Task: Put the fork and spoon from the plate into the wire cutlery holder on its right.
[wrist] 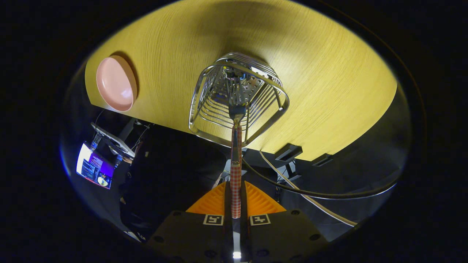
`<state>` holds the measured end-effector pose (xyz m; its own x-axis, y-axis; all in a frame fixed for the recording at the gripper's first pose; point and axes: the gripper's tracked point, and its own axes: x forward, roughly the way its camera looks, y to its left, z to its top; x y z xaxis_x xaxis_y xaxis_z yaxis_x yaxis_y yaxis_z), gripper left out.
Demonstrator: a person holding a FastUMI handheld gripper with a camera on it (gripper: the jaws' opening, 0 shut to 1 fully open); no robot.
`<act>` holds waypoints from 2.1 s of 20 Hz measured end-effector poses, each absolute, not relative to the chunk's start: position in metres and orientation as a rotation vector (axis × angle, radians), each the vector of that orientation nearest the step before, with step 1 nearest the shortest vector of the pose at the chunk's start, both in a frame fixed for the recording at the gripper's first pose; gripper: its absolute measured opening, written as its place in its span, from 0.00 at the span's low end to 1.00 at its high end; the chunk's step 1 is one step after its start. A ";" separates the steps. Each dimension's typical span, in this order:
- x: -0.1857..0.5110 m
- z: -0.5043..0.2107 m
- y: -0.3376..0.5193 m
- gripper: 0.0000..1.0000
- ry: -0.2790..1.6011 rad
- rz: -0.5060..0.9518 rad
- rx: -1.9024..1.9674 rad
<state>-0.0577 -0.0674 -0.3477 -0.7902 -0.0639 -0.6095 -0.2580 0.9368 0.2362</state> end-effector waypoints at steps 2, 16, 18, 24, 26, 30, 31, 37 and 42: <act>-0.052 -0.353 -0.064 0.12 2.462 0.411 -0.230; -0.020 -0.330 -0.041 0.93 1.888 0.520 0.014; -0.014 -0.314 -0.034 1.00 1.716 0.478 0.101; 0.005 -0.271 -0.024 0.99 1.218 0.305 0.287; 0.009 -0.248 -0.024 0.99 1.061 0.263 0.285; 0.017 -0.197 -0.034 0.99 0.743 0.153 0.212; 0.019 -0.184 -0.038 0.99 0.678 0.128 0.175; 0.022 -0.111 -0.026 0.99 0.356 0.088 0.096; 0.022 -0.080 -0.022 0.97 0.238 0.054 0.066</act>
